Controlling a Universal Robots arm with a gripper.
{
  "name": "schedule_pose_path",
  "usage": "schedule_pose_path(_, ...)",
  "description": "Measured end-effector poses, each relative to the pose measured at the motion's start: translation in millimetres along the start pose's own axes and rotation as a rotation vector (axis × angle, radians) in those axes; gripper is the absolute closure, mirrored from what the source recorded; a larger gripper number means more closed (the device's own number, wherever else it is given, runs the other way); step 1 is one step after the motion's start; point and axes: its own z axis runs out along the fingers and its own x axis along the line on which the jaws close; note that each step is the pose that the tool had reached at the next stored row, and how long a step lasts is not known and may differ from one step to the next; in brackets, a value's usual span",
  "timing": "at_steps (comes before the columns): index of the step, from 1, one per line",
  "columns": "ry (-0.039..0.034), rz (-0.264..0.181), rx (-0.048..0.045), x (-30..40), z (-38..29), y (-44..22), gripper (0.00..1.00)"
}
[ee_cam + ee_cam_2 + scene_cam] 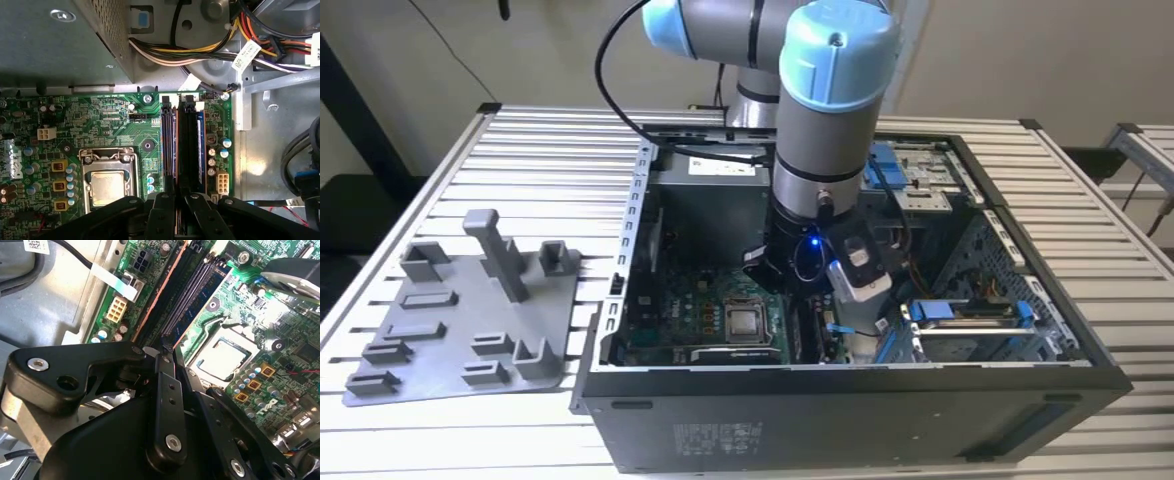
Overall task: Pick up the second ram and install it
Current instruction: 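Insert the second ram into the second slot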
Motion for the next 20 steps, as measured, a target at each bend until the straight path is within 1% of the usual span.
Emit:
schedule_pose_path(4,0.0,-0.004,-0.0002,0.0,0.0,0.0,0.86)
schedule_pose_path(13,0.0006,-0.045,-0.0022,-0.1,0.0,-0.1,0.86)
schedule_pose_path(20,0.0005,-0.05,-0.0026,-0.1,0.0,-0.1,0.86)
